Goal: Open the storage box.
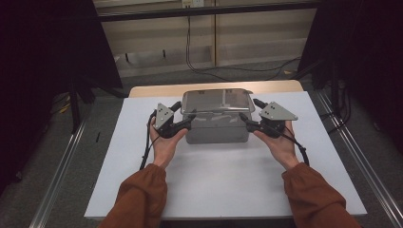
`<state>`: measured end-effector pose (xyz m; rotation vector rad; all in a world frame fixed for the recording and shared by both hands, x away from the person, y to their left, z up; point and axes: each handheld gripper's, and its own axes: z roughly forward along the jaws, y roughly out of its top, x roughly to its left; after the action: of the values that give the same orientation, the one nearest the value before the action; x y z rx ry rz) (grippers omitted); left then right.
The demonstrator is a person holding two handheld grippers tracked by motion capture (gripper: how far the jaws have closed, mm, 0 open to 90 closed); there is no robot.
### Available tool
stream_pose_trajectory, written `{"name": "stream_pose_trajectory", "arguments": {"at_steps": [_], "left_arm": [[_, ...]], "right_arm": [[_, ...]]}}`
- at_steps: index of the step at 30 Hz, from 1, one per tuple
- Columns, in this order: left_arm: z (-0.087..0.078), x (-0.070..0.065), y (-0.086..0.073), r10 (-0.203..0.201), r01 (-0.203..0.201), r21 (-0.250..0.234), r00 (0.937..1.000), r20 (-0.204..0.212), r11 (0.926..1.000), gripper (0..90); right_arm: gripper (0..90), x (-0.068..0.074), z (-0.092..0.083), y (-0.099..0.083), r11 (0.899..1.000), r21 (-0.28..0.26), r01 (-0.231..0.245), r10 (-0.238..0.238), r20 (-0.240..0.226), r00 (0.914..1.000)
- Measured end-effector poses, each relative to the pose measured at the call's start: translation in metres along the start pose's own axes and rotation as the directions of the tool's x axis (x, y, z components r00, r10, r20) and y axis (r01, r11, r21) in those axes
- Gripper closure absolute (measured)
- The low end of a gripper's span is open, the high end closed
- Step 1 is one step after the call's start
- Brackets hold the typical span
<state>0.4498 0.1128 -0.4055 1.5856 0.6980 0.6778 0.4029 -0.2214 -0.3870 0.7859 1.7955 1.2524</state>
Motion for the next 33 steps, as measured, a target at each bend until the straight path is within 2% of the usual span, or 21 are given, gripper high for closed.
{"name": "stream_pose_trajectory", "arguments": {"at_steps": [5, 8, 10, 14, 18, 23, 24, 26, 29, 33], "left_arm": [[0.002, 0.002, 0.002, 0.01, -0.01, 0.002, 0.9999, -0.007, 0.9999, 32.7], [0.003, 0.005, 0.008, 0.022, -0.022, 0.016, 0.9996, -0.02, 0.9996, 32.0], [0.004, 0.005, 0.011, 0.023, -0.023, 0.017, 0.9996, -0.015, 0.9996, 32.0], [0.005, 0.006, 0.013, 0.023, -0.023, 0.009, 0.9996, -0.016, 0.9997, 32.4], [0.008, 0.008, 0.014, 0.011, -0.01, 0.014, 0.9998, -0.018, 0.9998, 32.7], [0.011, 0.011, 0.015, 0.01, -0.01, 0.014, 0.9997, -0.02, 0.9998, 32.6], [0.012, 0.012, 0.015, 0.009, -0.008, 0.012, 0.9997, -0.023, 0.9999, 32.7], [0.012, 0.014, 0.014, 0.021, -0.02, 0.018, 0.9994, -0.027, 0.9996, 33.3], [0.013, 0.015, 0.014, 0.017, -0.016, 0.016, 0.9994, -0.029, 0.9997, 33.6], [0.016, 0.019, 0.014, 0.044, -0.043, 0.035, 0.9987, -0.028, 0.9985, 34.2]], "right_arm": [[33.9, -0.003, 0.0, 0.0, 1.0, -0.004, -0.006, 0.006, 0.012, 0.9999], [33.2, -0.007, 0.003, 0.0, 0.999, -0.008, -0.031, 0.031, 0.011, 0.9995], [29.5, -0.008, 0.005, 0.002, 1.0, -0.014, -0.028, 0.028, 0.034, 0.999], [30.4, -0.012, 0.006, 0.007, 0.999, -0.011, -0.031, 0.032, 0.032, 0.999], [36.9, -0.017, 0.008, 0.009, 0.999, -0.002, -0.054, 0.054, -0.001, 0.9986], [41.6, -0.022, 0.01, 0.01, 0.998, 0.0, -0.067, 0.067, 0.004, 0.9978], [43.8, -0.025, 0.011, 0.009, 0.996, -0.001, -0.087, 0.087, -0.011, 0.9962], [46.0, -0.027, 0.012, 0.009, 0.995, -0.005, -0.096, 0.096, -0.015, 0.9953], [46.1, -0.028, 0.015, 0.008, 0.996, -0.002, -0.094, 0.094, -0.028, 0.9952], [47.1, -0.029, 0.017, 0.008, 0.995, -0.014, -0.103, 0.103, -0.033, 0.9942]]}}
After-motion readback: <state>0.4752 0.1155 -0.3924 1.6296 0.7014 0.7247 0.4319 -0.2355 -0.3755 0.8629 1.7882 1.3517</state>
